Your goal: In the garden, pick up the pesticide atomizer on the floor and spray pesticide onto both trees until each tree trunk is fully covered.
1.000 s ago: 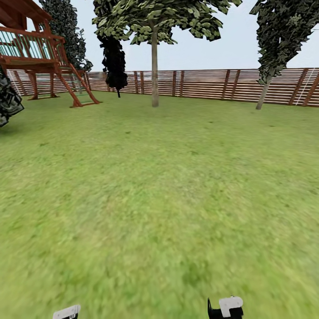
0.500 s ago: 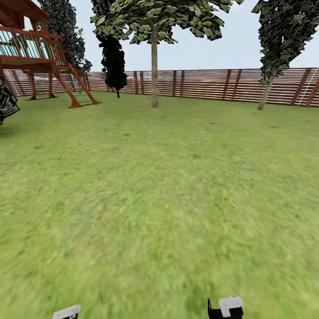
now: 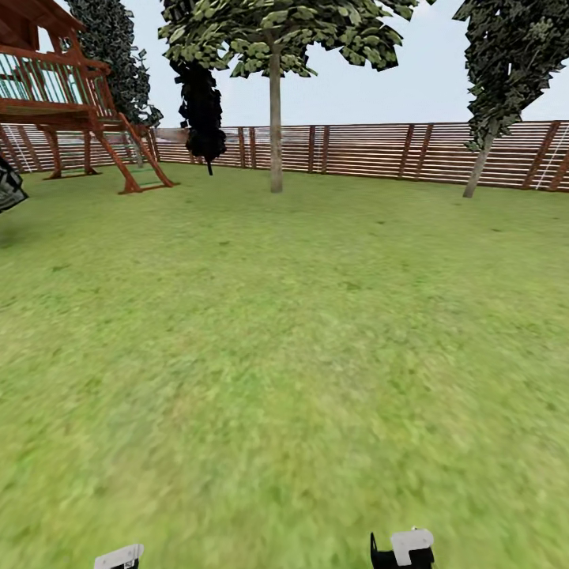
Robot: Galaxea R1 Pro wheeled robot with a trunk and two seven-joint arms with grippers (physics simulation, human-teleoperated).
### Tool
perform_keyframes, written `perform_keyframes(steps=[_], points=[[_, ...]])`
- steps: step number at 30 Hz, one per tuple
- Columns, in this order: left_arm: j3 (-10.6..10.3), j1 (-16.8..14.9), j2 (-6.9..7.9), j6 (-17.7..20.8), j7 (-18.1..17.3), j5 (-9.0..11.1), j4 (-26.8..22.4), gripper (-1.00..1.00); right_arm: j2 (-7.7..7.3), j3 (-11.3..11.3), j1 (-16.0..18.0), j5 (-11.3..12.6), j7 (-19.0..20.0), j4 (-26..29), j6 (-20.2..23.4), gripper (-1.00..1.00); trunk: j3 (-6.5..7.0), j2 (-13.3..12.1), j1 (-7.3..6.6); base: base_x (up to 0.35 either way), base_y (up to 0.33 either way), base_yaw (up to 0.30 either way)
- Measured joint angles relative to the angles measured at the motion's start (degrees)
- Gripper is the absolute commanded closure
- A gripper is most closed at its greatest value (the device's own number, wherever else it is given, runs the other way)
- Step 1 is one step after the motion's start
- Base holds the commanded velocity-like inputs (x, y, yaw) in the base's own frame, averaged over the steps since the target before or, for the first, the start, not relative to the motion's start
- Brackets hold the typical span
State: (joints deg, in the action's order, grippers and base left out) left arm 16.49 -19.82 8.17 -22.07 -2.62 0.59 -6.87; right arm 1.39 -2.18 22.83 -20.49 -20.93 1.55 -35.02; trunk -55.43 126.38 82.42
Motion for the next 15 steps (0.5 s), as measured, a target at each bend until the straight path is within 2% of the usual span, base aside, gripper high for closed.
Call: perform_keyframes(steps=[15], points=[[0.0, 0.0, 0.00, 0.0, 0.0, 0.0, 0.0, 1.00, 0.00, 0.0, 0.0, 0.0, 0.0, 0.0, 0.0, -1.00, 0.00, 0.0, 0.00, 0.340, 0.000, 0.000]])
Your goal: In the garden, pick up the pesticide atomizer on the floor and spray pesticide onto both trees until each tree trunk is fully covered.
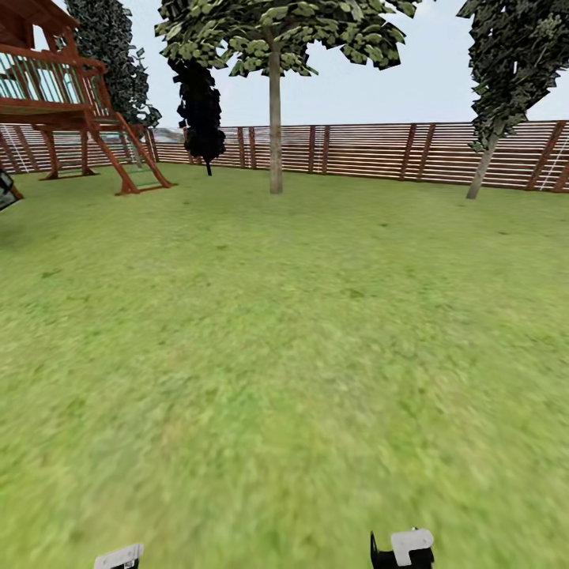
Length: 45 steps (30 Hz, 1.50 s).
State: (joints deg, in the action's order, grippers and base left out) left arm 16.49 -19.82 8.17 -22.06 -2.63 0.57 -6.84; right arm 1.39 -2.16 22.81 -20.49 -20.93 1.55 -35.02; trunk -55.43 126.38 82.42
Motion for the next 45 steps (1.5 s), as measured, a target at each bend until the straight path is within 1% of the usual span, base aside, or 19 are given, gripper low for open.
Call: perform_keyframes(steps=[45], points=[[0.0, 0.0, 0.00, 0.0, 0.0, 0.0, 0.0, 1.00, 0.00, 0.0, 0.0, 0.0, 0.0, 0.0, 0.0, -1.00, 0.00, 0.0, 0.00, 0.340, 0.000, 0.000]])
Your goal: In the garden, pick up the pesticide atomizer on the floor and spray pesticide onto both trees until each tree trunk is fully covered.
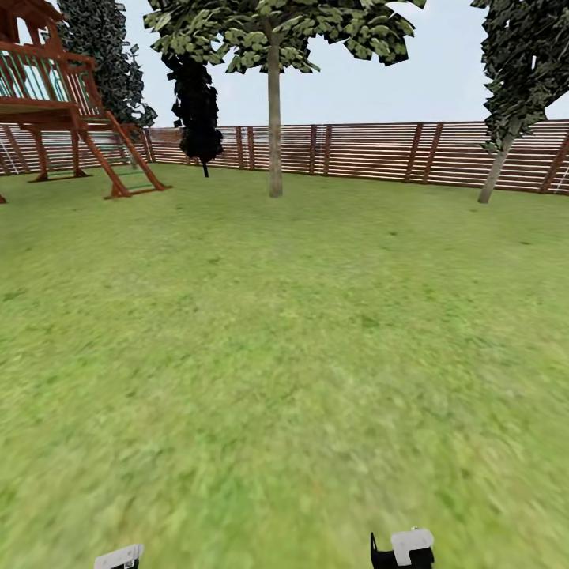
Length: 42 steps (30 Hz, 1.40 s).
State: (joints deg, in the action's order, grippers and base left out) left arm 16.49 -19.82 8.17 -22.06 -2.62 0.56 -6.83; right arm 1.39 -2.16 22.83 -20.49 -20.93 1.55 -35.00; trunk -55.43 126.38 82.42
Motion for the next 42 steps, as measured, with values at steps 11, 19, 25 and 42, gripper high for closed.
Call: perform_keyframes(steps=[11, 19, 25, 42], points=[[0.0, 0.0, 0.00, 0.0, 0.0, 0.0, 0.0, 1.00, 0.00, 0.0, 0.0, 0.0, 0.0, 0.0, 0.0, -1.00, 0.00, 0.0, 0.00, 0.340, 0.000, 0.000], [0.0, 0.0, 0.00, 0.0, 0.0, 0.0, 0.0, 1.00, 0.00, 0.0, 0.0, 0.0, 0.0, 0.0, 0.0, -1.00, 0.00, 0.0, 0.00, 0.340, 0.000, 0.000], [0.0, 0.0, 0.00, 0.0, 0.0, 0.0, 0.0, 1.00, 0.00, 0.0, 0.0, 0.0, 0.0, 0.0, 0.0, -1.00, 0.00, 0.0, 0.00, 0.340, 0.000, 0.000], [0.0, 0.0, 0.00, 0.0, 0.0, 0.0, 0.0, 1.00, 0.00, 0.0, 0.0, 0.0, 0.0, 0.0, 0.0, -1.00, 0.00, 0.0, 0.00, 0.340, 0.000, 0.000]])
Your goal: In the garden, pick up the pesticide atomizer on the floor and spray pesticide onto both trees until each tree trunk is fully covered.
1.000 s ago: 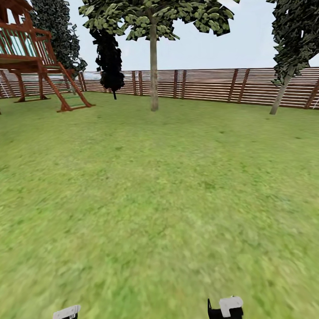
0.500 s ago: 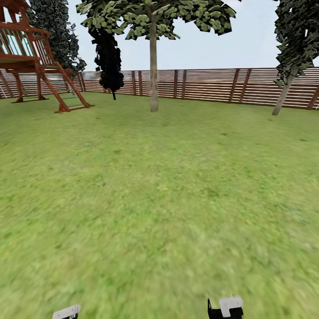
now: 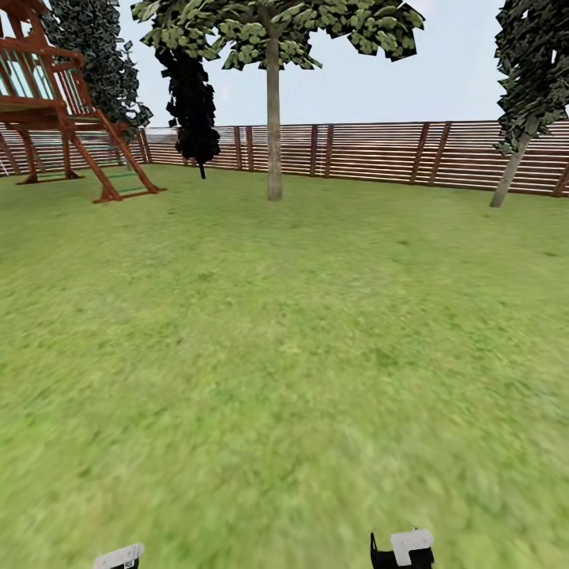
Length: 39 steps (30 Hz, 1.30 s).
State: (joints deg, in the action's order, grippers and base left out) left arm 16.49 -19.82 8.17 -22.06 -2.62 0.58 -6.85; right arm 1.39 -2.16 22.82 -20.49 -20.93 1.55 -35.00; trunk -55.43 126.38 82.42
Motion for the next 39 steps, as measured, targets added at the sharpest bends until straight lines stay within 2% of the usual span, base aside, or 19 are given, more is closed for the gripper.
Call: perform_keyframes(steps=[39], points=[[0.1, 0.0, 0.44, 0.0, 0.0, 0.1, -0.1, 1.00, 0.00, -0.1, 0.0, 0.2, -0.1, 0.0, 0.0, -1.00, 0.00, 0.0, 0.00, 0.340, 0.000, 0.000]])
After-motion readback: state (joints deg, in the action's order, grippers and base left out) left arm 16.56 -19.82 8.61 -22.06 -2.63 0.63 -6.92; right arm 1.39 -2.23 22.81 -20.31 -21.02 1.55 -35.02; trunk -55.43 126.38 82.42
